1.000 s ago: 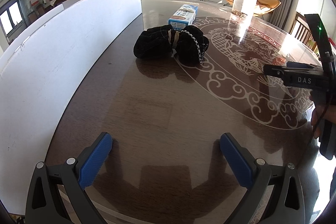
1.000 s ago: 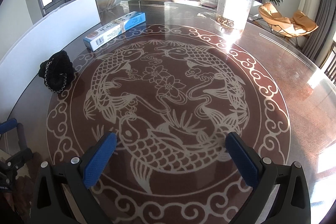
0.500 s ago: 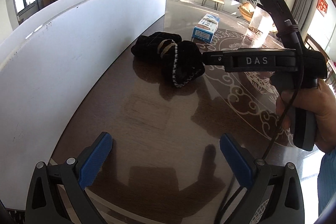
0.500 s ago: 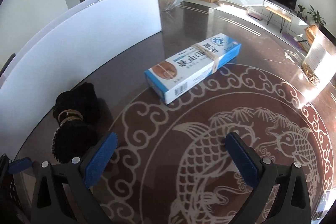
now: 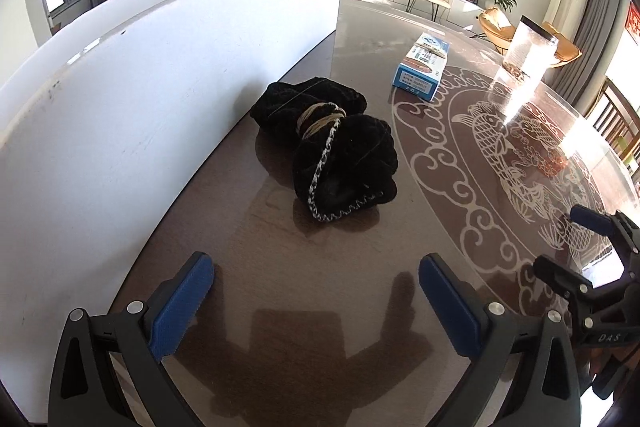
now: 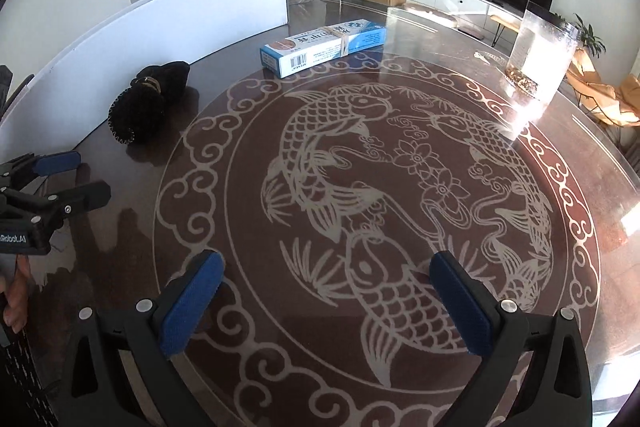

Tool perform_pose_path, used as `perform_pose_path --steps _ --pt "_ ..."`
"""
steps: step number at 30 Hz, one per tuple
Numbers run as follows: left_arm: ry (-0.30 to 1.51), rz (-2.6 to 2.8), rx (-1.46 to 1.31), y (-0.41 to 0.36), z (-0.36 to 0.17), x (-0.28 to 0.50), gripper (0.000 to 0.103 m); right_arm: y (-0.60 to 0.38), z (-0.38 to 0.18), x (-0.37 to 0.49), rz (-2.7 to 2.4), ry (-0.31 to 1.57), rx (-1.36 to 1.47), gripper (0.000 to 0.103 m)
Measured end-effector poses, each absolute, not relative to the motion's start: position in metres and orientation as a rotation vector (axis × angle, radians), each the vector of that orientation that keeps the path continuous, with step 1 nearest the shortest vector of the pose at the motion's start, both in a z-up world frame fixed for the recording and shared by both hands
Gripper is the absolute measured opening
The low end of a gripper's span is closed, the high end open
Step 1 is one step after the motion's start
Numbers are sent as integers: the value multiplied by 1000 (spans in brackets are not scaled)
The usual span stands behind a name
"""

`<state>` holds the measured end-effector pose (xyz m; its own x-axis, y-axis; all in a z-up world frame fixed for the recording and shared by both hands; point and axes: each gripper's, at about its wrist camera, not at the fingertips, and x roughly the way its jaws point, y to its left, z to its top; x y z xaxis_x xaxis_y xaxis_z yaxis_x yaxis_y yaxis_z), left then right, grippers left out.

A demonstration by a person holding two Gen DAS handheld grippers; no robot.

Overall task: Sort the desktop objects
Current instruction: 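Grasp the black scrunchie with the left tool while the right approaches the white-blue box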

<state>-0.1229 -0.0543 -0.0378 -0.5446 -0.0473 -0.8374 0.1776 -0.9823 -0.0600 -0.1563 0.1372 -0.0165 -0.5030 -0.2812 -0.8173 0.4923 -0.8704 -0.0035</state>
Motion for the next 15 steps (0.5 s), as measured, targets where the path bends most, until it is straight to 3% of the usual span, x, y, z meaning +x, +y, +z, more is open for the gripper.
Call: perform_pose_path --steps 7,11,12,13,14,15 --pt "175 -2536 1452 -51 -41 -196 103 135 -15 -160 -2415 298 1251 103" --pt "85 -2655 1420 -47 -42 -197 101 135 -15 -160 -2415 298 1251 103" --pt "82 -2697 1391 -47 -39 -192 92 134 -15 -160 -2415 298 1251 103" --pt "55 -2724 1352 -46 -35 -186 60 134 -15 -160 -2415 298 1251 103" --pt "25 -2764 1340 -47 -34 -181 41 134 -15 -161 -2415 298 1251 103" --pt "-15 -2787 1345 -47 -34 -176 39 135 -15 -161 -2415 298 1251 103"
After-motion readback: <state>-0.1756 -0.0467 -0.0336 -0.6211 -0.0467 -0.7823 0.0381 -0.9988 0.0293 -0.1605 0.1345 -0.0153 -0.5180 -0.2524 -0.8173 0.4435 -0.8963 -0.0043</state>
